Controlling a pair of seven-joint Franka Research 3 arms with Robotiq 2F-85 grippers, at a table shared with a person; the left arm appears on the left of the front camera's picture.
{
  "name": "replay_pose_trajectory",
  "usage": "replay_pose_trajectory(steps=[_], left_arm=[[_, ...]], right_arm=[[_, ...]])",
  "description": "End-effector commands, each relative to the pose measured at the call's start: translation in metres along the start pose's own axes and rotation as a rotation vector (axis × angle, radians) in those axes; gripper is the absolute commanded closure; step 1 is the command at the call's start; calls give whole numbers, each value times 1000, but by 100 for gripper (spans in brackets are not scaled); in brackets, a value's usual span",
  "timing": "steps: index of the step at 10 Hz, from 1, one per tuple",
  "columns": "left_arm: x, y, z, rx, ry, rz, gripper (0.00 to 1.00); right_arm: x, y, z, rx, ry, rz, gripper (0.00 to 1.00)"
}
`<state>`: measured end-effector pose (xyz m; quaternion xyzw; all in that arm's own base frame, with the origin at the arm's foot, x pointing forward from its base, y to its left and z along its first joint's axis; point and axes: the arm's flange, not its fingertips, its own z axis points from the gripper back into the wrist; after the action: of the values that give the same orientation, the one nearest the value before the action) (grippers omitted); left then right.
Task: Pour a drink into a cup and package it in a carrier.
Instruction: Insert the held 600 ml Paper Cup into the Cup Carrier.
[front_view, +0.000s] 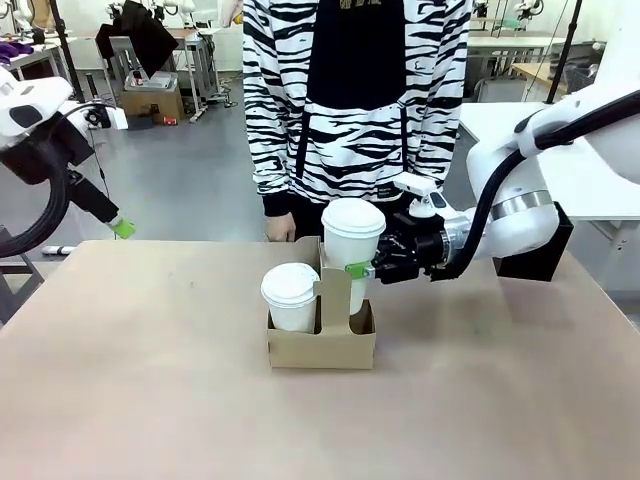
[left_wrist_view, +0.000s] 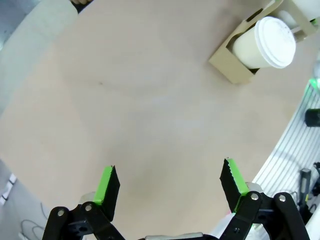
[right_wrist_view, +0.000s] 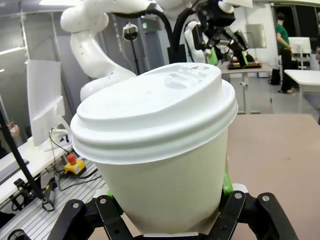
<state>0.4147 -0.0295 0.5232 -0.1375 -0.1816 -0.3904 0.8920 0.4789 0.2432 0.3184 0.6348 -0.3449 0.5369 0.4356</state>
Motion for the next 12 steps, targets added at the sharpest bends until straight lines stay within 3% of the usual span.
replay_pose_trajectory(steps=[1,6,12], left_arm=[[4,-2,4,21,14,3,0],[4,-2,4,21,14,3,0],[4,-2,4,21,14,3,0]], right_arm=[[-5,-10,-4,60,7,8,20],[-43,-21,-4,116,61,-64,20],[-78,-37,7,113,63,-35,20]])
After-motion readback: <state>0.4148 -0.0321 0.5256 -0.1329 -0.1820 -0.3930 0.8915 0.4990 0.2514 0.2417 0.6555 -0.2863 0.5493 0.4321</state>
